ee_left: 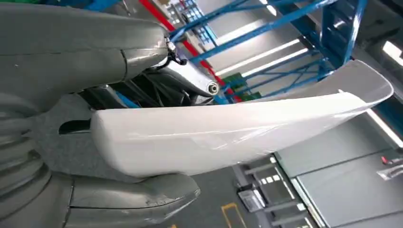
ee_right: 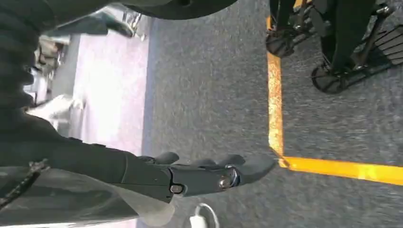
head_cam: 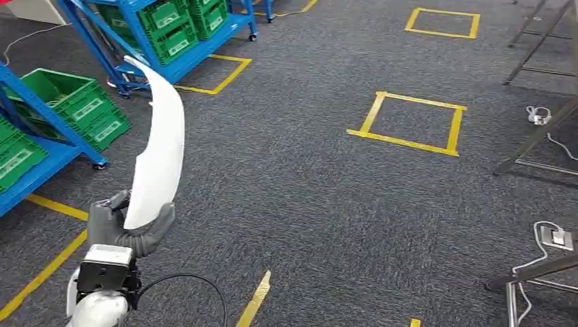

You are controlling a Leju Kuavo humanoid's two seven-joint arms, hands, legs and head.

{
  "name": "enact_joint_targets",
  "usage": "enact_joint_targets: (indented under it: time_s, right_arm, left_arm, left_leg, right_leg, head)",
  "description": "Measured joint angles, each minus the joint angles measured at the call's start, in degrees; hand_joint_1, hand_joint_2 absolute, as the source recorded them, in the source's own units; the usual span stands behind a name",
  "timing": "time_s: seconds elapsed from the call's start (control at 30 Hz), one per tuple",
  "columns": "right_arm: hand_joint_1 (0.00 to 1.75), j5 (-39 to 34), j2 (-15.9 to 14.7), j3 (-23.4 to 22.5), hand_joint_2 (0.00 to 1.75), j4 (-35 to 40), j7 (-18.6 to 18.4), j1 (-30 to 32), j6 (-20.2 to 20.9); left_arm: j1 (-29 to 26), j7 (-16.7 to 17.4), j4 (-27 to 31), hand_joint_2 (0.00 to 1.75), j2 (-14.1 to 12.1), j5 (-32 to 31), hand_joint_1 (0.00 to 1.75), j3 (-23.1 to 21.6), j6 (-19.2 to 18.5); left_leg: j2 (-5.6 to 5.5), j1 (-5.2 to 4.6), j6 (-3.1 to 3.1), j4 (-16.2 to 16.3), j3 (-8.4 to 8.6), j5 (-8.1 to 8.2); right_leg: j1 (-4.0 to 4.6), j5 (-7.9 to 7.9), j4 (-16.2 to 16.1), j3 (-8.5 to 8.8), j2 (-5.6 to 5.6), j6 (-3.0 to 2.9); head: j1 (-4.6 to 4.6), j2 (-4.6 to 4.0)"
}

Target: Take the parts from the cabinet and place them on the table.

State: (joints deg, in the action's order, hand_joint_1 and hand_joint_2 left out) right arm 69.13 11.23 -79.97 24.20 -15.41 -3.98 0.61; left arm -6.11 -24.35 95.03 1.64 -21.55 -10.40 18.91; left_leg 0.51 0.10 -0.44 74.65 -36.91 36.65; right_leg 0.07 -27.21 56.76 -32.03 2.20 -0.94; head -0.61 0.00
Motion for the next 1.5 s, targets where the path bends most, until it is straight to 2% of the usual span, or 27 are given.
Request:
enact_joint_targets:
  time_s: [0.07,0.1,0.13,0.23,0.3,0.37,0.43,0.5,0.53,0.6,0.63,0.67,0.8,0.87,0.9,0.97,1.0,1.03,1.1,1.13,1.17,1.3,1.33,1.37,1.4,1.47,1.5]
  right_arm:
    - [0.00,0.0,0.0,0.0,1.75,0.0,0.0,0.1,0.0]
    - [0.00,0.0,0.0,0.0,1.75,0.0,0.0,0.0,-0.1]
    - [0.00,0.0,0.0,0.0,1.75,0.0,0.0,0.0,-0.1]
    - [0.00,0.0,0.0,0.0,1.75,0.0,0.0,-0.2,0.0]
    - [0.00,-0.1,-0.1,0.0,1.75,0.0,0.0,0.0,0.0]
    - [0.00,-0.1,-0.1,0.0,1.75,0.0,0.0,-0.1,0.1]
    - [0.00,-0.1,-0.1,0.0,1.75,0.0,0.0,-0.5,0.2]
    - [0.00,-0.1,-0.1,0.0,1.75,0.0,0.0,-0.4,0.2]
    - [0.00,-0.1,-0.1,0.0,1.75,0.0,0.0,-0.3,0.2]
    - [0.00,-0.1,-0.2,0.0,1.75,0.0,0.0,-0.2,0.2]
    - [0.00,-0.1,-0.3,0.1,1.75,0.0,0.0,-0.4,0.2]
    - [0.00,-0.1,-0.3,0.1,1.75,0.0,0.0,-0.7,0.2]
    - [0.00,-0.1,-0.3,0.0,1.75,0.0,0.0,-0.6,0.2]
    - [0.00,-0.1,-0.4,0.0,1.75,0.0,0.0,-0.6,0.2]
    - [0.00,0.0,-0.4,0.1,1.75,0.0,0.0,-0.7,0.1]
    - [0.00,0.0,-0.4,0.1,1.75,0.1,0.0,-0.8,-0.5]
    - [0.00,0.0,-0.6,0.1,1.75,0.1,0.0,-0.9,-0.5]
    - [0.00,0.0,-0.6,0.1,1.75,0.1,0.0,-0.9,-0.5]
    - [0.00,0.0,-0.6,0.1,1.75,0.1,0.0,-1.0,-0.5]
    - [0.00,0.0,-0.7,0.1,1.75,0.1,0.0,-1.0,-0.5]
    - [0.00,0.0,-0.7,0.1,1.75,0.0,0.0,-1.1,-0.5]
    - [0.00,0.1,-1.0,0.2,1.75,-0.4,0.0,-1.2,-0.7]
    - [0.00,0.1,-1.5,0.2,1.75,-0.4,0.0,-1.0,-0.7]
    - [0.00,0.2,-1.6,0.2,1.75,-0.6,0.0,-1.0,-0.8]
    - [0.00,0.2,-1.6,0.2,1.75,-0.7,-0.2,-1.1,-0.8]
    - [0.00,0.2,-1.7,0.2,1.75,-1.0,-0.2,-1.4,-0.8]
    - [0.00,0.2,-1.8,0.2,1.75,-1.1,-0.2,-1.4,-0.8]
  left_arm:
    - [0.1,0.0,0.0,1.75,0.0,0.2,1.75,0.1,-0.3]
    - [0.1,0.0,0.0,1.75,0.0,0.5,1.75,0.1,-0.5]
    - [0.2,0.0,-0.1,1.75,0.0,0.7,1.75,0.2,-0.8]
    - [0.5,0.2,-0.3,1.75,0.0,1.5,1.75,0.2,-1.5]
    - [0.9,0.2,-0.3,1.75,0.0,1.9,1.75,0.2,-1.9]
    - [1.1,0.2,-0.4,1.75,0.2,2.4,1.75,0.3,-2.3]
    - [1.1,0.3,-0.7,1.75,0.2,2.6,1.75,0.4,-2.6]
    - [1.2,0.5,-1.2,1.75,0.2,3.0,1.75,0.4,-3.0]
    - [1.2,0.5,-1.3,1.75,0.2,3.0,1.75,0.4,-3.1]
    - [1.5,0.5,-1.6,1.75,0.2,3.0,1.75,0.4,-3.3]
    - [1.6,0.5,-1.7,1.75,0.2,3.0,1.75,0.4,-3.4]
    - [1.6,0.5,-1.7,1.75,0.2,3.0,1.75,0.4,-3.4]
    - [2.0,0.5,-1.8,1.75,0.2,3.0,1.75,0.4,-3.4]
    - [2.2,0.5,-1.8,1.75,0.2,3.0,1.75,0.4,-3.4]
    - [2.1,0.5,-1.9,1.75,0.1,2.9,1.75,0.4,-3.4]
    - [2.1,0.8,-2.2,1.75,-0.1,2.8,1.75,0.4,-4.1]
    - [2.1,0.9,-2.4,1.75,-0.2,2.7,1.75,0.4,-4.6]
    - [2.2,1.1,-2.7,1.75,-0.2,2.5,1.75,0.4,-4.8]
    - [2.7,1.2,-3.1,1.75,-0.3,2.3,1.75,0.1,-5.4]
    - [2.9,1.4,-3.2,1.75,-0.4,2.3,1.75,0.0,-5.6]
    - [3.1,1.5,-3.3,1.75,-0.6,2.3,1.75,-0.1,-5.8]
    - [3.7,1.9,-3.7,1.75,-0.8,2.2,1.75,-0.4,-6.6]
    - [3.9,2.0,-3.7,1.75,-0.9,2.2,1.75,-0.6,-6.8]
    - [4.1,2.1,-3.9,1.75,-0.9,2.0,1.75,-0.7,-6.9]
    - [4.1,2.1,-3.9,1.75,-0.9,1.9,1.75,-0.9,-7.0]
    - [4.0,2.3,-4.2,1.75,-1.1,1.8,1.75,-0.9,-7.2]
    - [4.1,2.3,-4.4,1.75,-1.2,1.7,1.75,-1.0,-7.2]
  left_leg:
    - [-0.53,-0.03,0.55,-7.2,3.02,-5.12]
    - [-2.08,-0.03,0.88,-12.3,5.15,-7.95]
    - [-5.46,0.06,1.24,-15.2,6.31,-8.74]
    - [-4.78,-0.04,1.19,-16.9,6.52,-7.94]
    - [-3.37,0.57,1.87,-18.0,6.79,-8.66]
    - [-1.94,0.36,2.26,-18.2,6.99,-8.81]
    - [-0.06,0.11,2.33,-18.2,6.90,-8.76]
    - [1.55,0.05,2.33,-18.2,6.88,-8.69]
    - [2.21,0.06,2.26,-18.2,6.90,-8.63]
    - [3.36,0.09,2.00,-18.2,7.06,-8.47]
    - [3.93,0.02,1.74,-18.1,7.28,-8.31]
    - [4.46,-0.42,1.34,-18.0,7.25,-8.14]
    - [6.18,-0.27,0.18,-18.2,7.69,-8.00]
    - [2.20,0.16,-0.37,-15.1,6.61,-5.24]
    - [1.10,0.24,-0.44,-11.0,4.88,-2.89]
    - [0.12,0.26,-0.50,-1.7,0.59,0.92]
    - [0.03,0.25,-0.45,0.5,-0.56,0.96]
    - [0.00,0.24,-0.29,-0.3,-0.29,-0.42]
    - [-0.75,0.21,0.35,-8.3,3.08,-6.02]
    - [-2.45,0.19,0.71,-13.1,5.13,-8.66]
    - [-5.65,0.25,1.09,-15.5,6.12,-9.16]
    - [-4.15,0.21,1.39,-17.6,6.47,-8.54]
    - [-3.15,0.85,1.64,-18.5,6.69,-9.00]
    - [-2.50,0.68,1.78,-18.7,6.93,-9.10]
    - [-1.84,0.59,2.04,-18.7,6.91,-9.10]
    - [0.10,0.35,2.12,-18.7,6.87,-8.99]
    - [0.96,0.32,2.10,-18.6,6.86,-8.91]
  right_leg:
    - [0.08,0.01,0.1,0.16,1.61,0.02]
    - [0.07,0.00,0.2,0.20,2.35,0.04]
    - [-0.04,0.02,0.3,-0.06,3.00,0.16]
    - [-0.32,0.58,0.7,-1.52,4.83,1.40]
    - [-0.32,0.52,0.8,-2.20,5.29,1.98]
    - [-0.04,-2.51,5.3,-4.47,0.12,2.37]
    - [-0.32,-6.46,14.4,-8.88,-1.50,2.92]
    - [-0.65,-6.62,17.6,-10.31,-1.79,3.33]
    - [-0.72,-4.99,15.3,-9.05,-1.97,3.43]
    - [-0.76,-0.74,5.9,-3.68,-3.29,3.42]
    - [-0.67,-0.05,0.8,-0.92,-5.63,3.32]
    - [-0.15,-0.46,0.2,-0.09,-6.33,2.71]
    - [-0.09,-0.01,0.0,-0.50,-3.88,1.08]
    - [-0.40,0.30,-0.3,-0.35,-2.93,0.38]
    - [-0.39,0.38,-0.3,-0.38,-2.34,0.17]
    - [-0.21,0.44,-0.3,-0.47,-1.03,-0.10]
    - [-0.12,0.46,-0.3,-0.46,-0.17,-0.12]
    - [-0.07,0.46,-0.3,-0.37,0.54,-0.11]
    - [-0.06,0.49,-0.2,-0.10,2.17,-0.05]
    - [-0.11,0.50,-0.2,0.03,2.83,0.00]
    - [-0.16,0.51,-0.1,-0.23,3.36,0.17]
    - [-0.44,1.22,0.0,-1.80,5.96,1.80]
    - [-0.48,0.75,0.7,-2.46,5.33,1.89]
    - [-0.03,-0.56,2.4,-3.28,1.99,2.04]
    - [-0.08,-2.54,5.9,-5.11,0.08,2.30]
    - [-0.39,-6.33,15.1,-9.72,-1.51,2.71]
    - [-0.52,-6.85,17.7,-11.06,-1.70,2.94]
  head:
    - [0.00,0.00]
    - [0.00,0.00]
    - [-0.02,0.00]
    - [0.13,0.00]
    - [0.13,0.00]
    - [-0.48,0.00]
    - [-0.41,0.00]
    - [-0.41,0.00]
    - [-0.39,0.00]
    - [-0.41,0.00]
    - [-0.44,0.00]
    - [-0.39,0.00]
    - [-0.39,0.00]
    - [0.07,0.00]
    - [0.15,0.00]
    - [0.24,0.00]
    - [0.22,0.00]
    - [0.24,0.00]
    - [0.26,0.00]
    - [0.29,0.00]
    - [0.20,0.00]
    - [0.42,0.00]
    - [0.40,0.00]
    - [0.16,0.00]
    - [0.02,0.00]
    - [0.11,0.00]
    - [0.05,0.00]
